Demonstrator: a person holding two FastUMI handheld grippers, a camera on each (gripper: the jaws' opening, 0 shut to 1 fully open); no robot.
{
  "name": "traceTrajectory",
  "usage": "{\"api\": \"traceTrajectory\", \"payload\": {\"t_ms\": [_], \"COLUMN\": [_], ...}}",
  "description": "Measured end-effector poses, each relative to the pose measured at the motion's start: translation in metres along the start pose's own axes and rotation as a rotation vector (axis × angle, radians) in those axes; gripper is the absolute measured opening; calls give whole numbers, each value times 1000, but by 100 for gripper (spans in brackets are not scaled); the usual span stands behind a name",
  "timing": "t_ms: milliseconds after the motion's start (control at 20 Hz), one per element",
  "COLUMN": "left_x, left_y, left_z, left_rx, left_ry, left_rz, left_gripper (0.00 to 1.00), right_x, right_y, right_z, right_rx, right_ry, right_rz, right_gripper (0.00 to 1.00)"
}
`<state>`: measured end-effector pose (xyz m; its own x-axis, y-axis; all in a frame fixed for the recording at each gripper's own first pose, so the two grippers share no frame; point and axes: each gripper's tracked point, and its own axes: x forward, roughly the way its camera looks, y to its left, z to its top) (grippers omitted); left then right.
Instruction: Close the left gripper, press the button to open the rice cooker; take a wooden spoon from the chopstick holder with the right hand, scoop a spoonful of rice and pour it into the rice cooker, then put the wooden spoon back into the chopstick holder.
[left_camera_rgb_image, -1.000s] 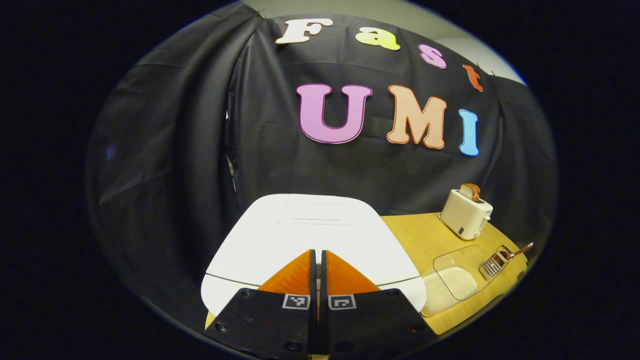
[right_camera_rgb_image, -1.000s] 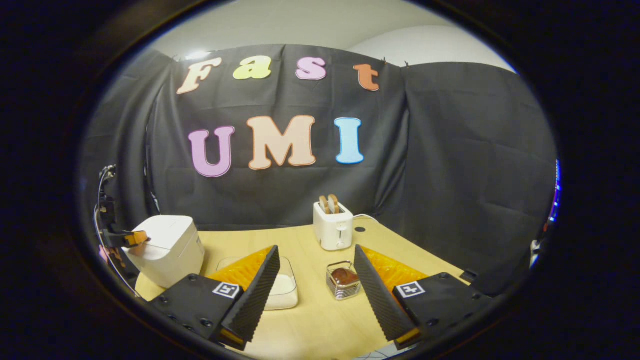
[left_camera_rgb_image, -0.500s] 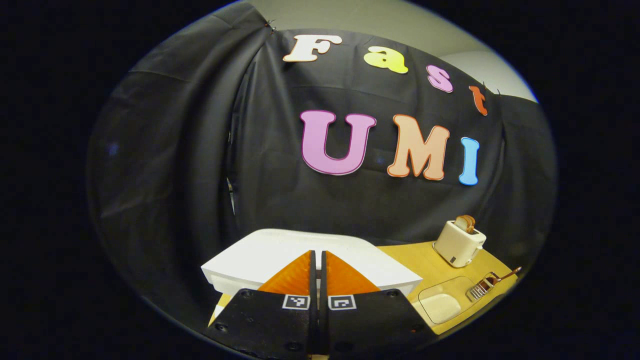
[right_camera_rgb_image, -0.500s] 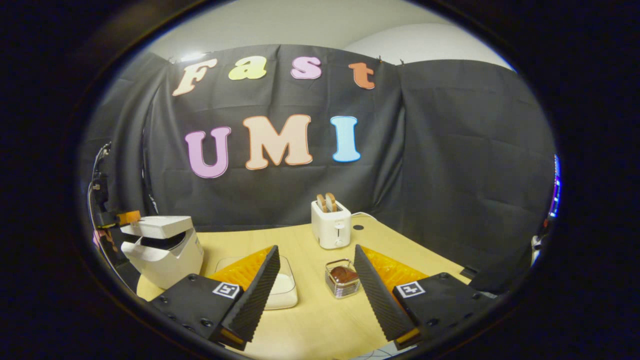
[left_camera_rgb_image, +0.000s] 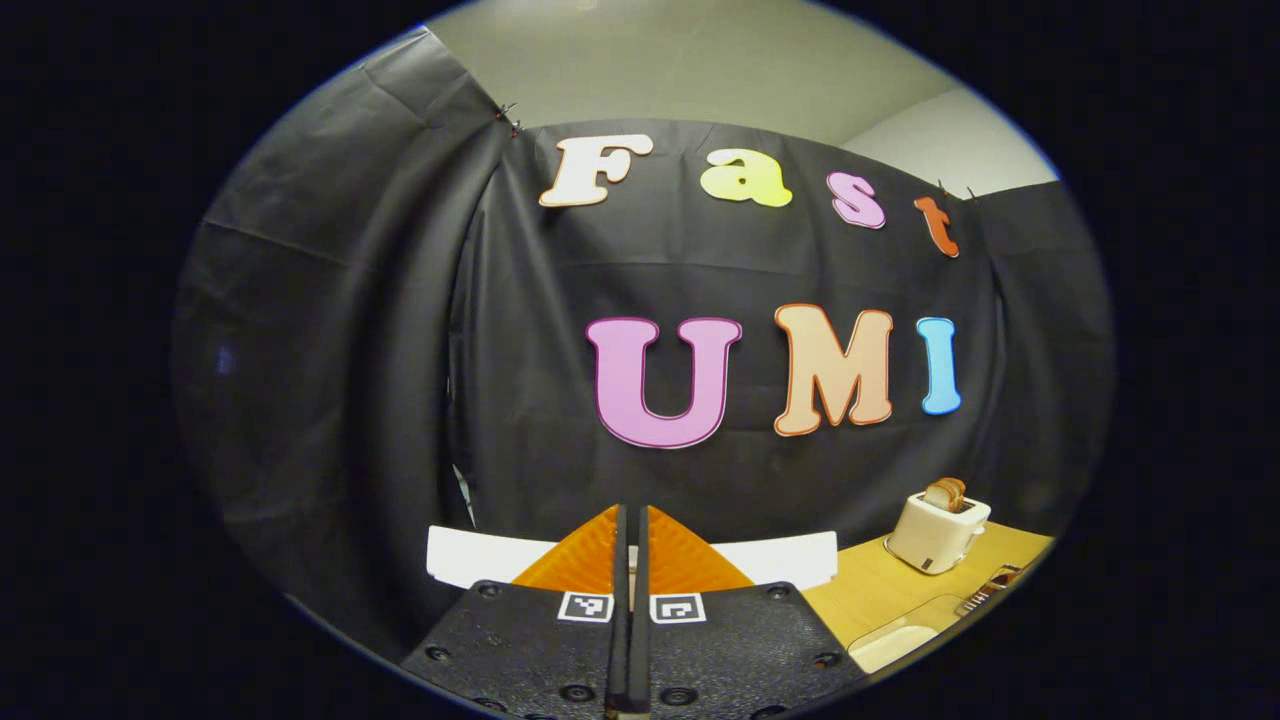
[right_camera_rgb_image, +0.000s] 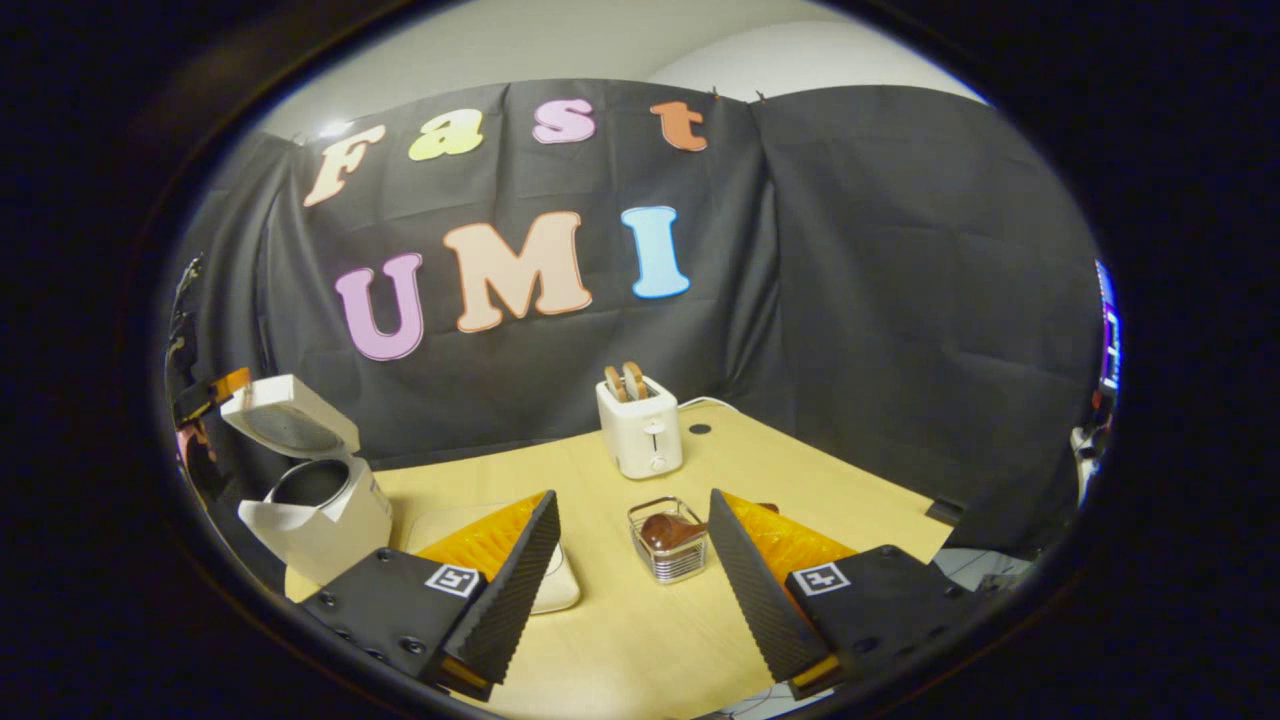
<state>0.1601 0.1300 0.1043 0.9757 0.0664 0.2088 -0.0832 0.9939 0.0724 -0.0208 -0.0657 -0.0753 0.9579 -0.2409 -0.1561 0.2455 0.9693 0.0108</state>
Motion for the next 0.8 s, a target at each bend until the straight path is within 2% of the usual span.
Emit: {"api": "traceTrajectory", "payload": {"t_ms": [300, 450, 500, 550, 600, 650, 750, 800], "left_x": [-19, -33, -38, -43, -50, -55, -67, -73], "left_y": [-20, -22, -23, -22, -23, -22, -24, -25], "left_z": [-2, -9, -10, -15, -17, -21, -27, -27], "left_rx": [-76, -102, -108, -112, -115, -116, -116, -111], "left_ry": [33, 53, 60, 69, 77, 89, 115, 123], "left_rz": [-30, -10, -3, 7, 15, 25, 35, 35], "left_gripper": [0, 8, 11, 15, 24, 21, 28, 23], "right_x": [27, 46, 52, 58, 63, 68, 80, 86], "right_y": [-29, -44, -47, -51, -55, -58, -66, -69], "right_z": [-26, -43, -48, -51, -57, -63, -79, -87], "right_rx": [4, 19, 30, 42, 51, 59, 82, 95], "right_ry": [43, 71, 80, 80, 84, 94, 118, 129], "right_rz": [-32, -39, -38, -37, -36, -33, -30, -29], "right_gripper": [95, 95, 99, 95, 98, 95, 95, 95]}}
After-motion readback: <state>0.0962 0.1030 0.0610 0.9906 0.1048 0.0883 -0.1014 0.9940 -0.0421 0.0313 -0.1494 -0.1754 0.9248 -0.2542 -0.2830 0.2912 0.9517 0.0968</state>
